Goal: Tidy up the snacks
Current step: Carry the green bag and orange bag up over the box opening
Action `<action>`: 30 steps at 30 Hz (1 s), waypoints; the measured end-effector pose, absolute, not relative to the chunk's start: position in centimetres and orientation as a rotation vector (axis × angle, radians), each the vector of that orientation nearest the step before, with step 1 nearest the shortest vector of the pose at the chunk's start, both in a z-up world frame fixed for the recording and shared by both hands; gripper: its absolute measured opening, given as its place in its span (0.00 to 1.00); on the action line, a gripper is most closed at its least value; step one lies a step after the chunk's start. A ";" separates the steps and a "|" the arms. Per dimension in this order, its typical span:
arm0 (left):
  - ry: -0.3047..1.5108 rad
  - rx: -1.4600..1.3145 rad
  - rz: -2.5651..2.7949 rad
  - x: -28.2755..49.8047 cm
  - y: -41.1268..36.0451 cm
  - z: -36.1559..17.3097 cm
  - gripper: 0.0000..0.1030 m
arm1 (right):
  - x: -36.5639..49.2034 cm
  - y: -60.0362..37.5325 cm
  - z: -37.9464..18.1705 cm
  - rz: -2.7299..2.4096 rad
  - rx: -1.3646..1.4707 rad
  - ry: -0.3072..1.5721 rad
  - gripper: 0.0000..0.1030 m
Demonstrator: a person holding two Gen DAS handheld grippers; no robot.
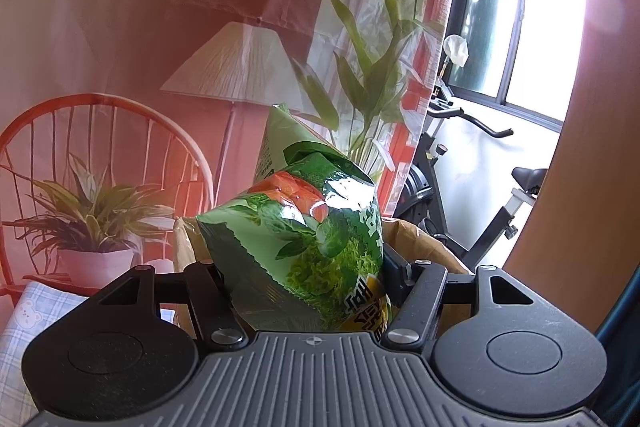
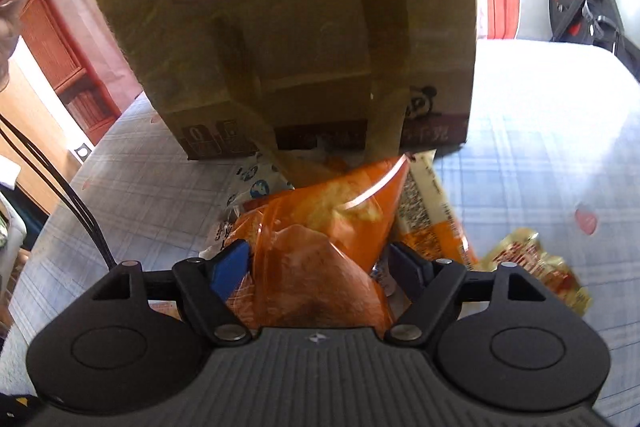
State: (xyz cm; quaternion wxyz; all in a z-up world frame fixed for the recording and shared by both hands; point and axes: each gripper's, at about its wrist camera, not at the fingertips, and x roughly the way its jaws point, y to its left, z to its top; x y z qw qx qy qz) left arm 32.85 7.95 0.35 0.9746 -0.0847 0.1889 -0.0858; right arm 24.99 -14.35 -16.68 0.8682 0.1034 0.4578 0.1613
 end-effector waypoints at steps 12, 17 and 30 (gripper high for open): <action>0.380 -0.178 -0.180 32.8 8.2 0.3 0.65 | 23.1 -17.0 -10.5 0.322 0.246 0.741 0.59; 0.370 -0.182 -0.174 32.6 8.5 0.5 0.65 | 22.6 -19.8 -3.7 0.297 0.245 0.534 0.59; 0.349 -0.106 -0.122 35.1 7.0 1.6 0.65 | 34.5 -17.2 2.5 0.265 0.102 0.372 0.59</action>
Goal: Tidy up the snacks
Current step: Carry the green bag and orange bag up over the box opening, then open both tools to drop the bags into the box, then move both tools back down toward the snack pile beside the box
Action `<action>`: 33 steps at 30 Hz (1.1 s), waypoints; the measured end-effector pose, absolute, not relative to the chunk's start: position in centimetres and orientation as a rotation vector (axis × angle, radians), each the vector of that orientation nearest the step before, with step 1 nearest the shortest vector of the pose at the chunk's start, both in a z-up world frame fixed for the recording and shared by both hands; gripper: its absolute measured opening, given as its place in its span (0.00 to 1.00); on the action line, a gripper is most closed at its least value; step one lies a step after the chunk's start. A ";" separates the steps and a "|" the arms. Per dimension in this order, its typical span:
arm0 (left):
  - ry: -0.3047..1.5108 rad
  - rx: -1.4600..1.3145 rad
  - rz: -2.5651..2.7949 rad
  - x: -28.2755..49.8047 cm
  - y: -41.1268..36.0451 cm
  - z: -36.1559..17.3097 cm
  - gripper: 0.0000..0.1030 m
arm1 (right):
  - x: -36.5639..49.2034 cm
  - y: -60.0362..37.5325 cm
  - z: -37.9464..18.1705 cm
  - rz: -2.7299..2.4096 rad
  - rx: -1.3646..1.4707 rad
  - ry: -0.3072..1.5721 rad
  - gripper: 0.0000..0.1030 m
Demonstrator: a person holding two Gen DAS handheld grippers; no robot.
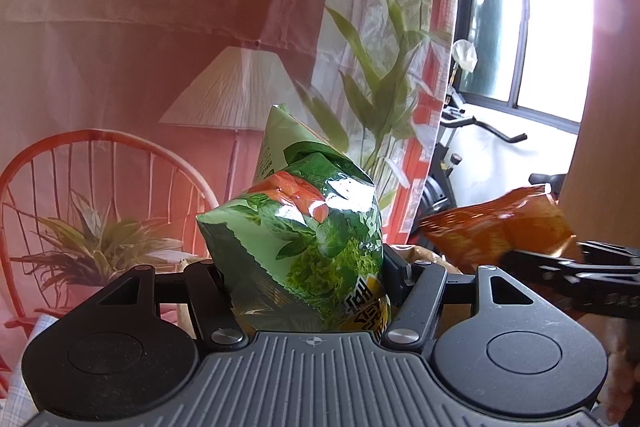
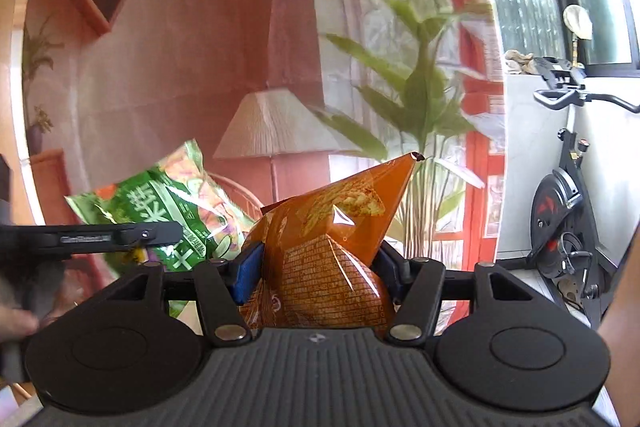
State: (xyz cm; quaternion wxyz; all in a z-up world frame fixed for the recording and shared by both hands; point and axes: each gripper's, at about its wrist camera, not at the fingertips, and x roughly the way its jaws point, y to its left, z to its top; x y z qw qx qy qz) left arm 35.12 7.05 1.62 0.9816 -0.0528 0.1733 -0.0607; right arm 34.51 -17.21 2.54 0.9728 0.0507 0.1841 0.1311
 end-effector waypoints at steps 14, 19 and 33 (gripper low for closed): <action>0.453 -0.045 -0.113 37.5 7.3 -0.5 0.89 | 40.4 -14.3 -3.5 0.256 0.045 0.551 0.70; 0.428 -0.010 -0.109 36.9 6.9 0.7 0.89 | 39.4 -14.7 -2.6 0.250 0.052 0.517 0.78; 0.449 -0.030 -0.153 30.7 7.9 2.7 0.89 | 31.6 -17.1 0.6 0.252 0.167 0.392 1.00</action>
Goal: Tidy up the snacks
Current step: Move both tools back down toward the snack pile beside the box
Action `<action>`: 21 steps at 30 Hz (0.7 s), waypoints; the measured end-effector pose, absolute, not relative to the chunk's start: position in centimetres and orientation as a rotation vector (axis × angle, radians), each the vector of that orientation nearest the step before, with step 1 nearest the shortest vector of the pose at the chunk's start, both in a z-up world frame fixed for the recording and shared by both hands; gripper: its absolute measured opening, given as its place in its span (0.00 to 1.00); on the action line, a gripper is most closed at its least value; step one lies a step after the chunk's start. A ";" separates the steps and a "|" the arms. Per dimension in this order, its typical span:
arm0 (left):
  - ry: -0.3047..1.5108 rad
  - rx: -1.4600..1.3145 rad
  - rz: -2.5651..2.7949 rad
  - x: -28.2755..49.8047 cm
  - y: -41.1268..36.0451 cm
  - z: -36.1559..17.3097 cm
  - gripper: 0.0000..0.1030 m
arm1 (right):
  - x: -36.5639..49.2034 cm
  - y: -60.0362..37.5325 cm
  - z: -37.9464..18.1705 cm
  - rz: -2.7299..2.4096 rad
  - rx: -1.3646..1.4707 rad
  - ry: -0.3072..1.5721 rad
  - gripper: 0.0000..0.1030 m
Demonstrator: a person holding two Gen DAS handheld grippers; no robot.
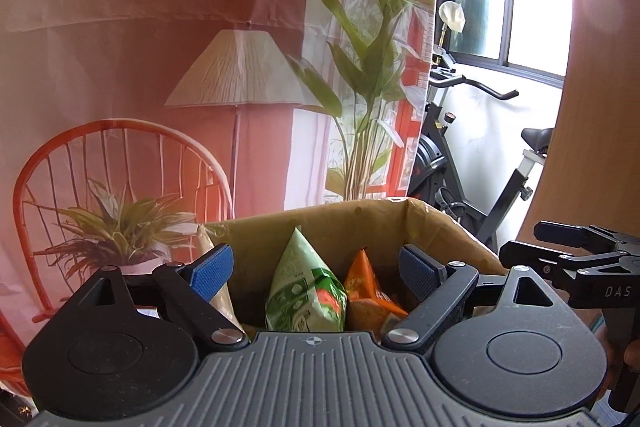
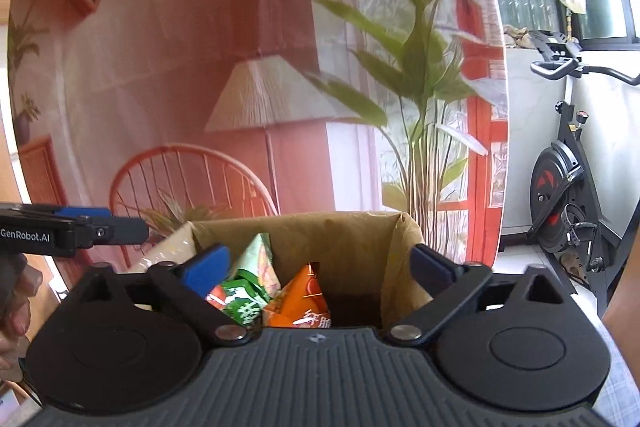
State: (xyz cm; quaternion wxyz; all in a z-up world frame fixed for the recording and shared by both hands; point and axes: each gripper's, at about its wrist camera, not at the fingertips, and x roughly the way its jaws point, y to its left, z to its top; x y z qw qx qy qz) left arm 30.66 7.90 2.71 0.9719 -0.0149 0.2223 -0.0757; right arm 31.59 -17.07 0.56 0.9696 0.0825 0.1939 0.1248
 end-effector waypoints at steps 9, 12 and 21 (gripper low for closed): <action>0.470 -0.062 -0.132 26.2 8.4 2.0 0.92 | 26.9 -16.4 0.5 0.233 0.208 0.427 1.00; 0.475 -0.050 -0.122 24.7 8.1 1.7 0.92 | 25.2 -15.9 0.2 0.213 0.187 0.398 1.00; 0.479 -0.081 -0.095 20.9 8.2 0.0 0.92 | 22.7 -15.7 -1.4 0.232 0.246 0.444 1.00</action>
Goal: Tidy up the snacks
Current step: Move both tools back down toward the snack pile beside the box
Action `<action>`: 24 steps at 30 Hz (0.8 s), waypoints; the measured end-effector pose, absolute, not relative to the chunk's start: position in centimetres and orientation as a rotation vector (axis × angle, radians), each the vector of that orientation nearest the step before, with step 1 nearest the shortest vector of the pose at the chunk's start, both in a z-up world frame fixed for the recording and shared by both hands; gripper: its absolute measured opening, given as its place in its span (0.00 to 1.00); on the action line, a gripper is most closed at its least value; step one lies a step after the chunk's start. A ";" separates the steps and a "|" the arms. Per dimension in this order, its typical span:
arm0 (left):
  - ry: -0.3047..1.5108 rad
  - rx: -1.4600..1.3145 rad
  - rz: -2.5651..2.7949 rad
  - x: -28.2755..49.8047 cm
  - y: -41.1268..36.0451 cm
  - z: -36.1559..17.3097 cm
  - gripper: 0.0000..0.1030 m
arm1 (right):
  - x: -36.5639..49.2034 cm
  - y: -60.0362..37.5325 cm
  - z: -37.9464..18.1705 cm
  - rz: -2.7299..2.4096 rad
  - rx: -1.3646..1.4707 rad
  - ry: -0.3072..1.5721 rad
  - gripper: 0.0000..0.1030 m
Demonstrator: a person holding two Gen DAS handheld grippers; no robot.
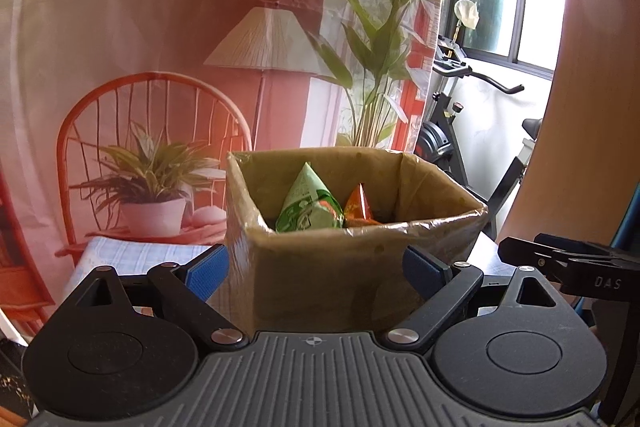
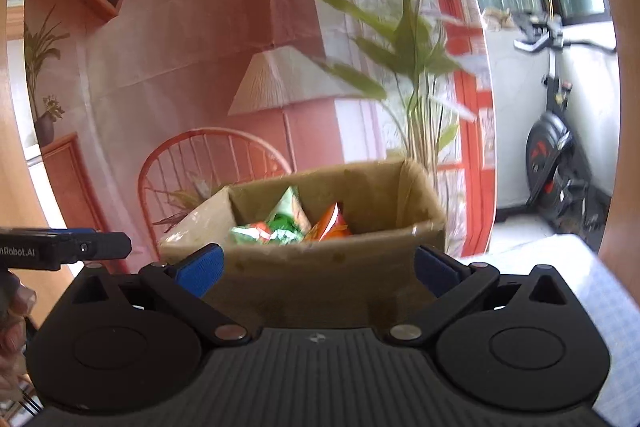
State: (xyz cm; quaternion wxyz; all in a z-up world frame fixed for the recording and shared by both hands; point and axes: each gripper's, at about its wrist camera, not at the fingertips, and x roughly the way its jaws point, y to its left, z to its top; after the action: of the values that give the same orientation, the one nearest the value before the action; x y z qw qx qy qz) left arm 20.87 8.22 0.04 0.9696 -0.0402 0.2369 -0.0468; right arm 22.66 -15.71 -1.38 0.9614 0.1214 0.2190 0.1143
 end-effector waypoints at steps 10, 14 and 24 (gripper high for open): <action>0.482 -0.118 -0.085 18.4 8.0 -2.9 0.92 | 20.6 -16.3 -4.5 0.190 0.266 0.533 1.00; 0.467 -0.174 -0.109 17.3 8.4 -4.8 0.92 | 19.7 -16.5 -5.9 0.201 0.254 0.574 1.00; 0.637 -0.078 -0.092 16.5 7.0 -9.5 0.92 | 17.7 -17.5 -9.4 0.146 0.258 0.645 1.00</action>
State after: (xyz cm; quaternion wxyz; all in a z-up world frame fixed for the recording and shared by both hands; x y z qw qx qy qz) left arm 16.49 7.03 -9.50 0.9480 -0.0382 0.3128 -0.0452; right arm 17.69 -17.53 -9.35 0.9377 0.1263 0.3156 0.0716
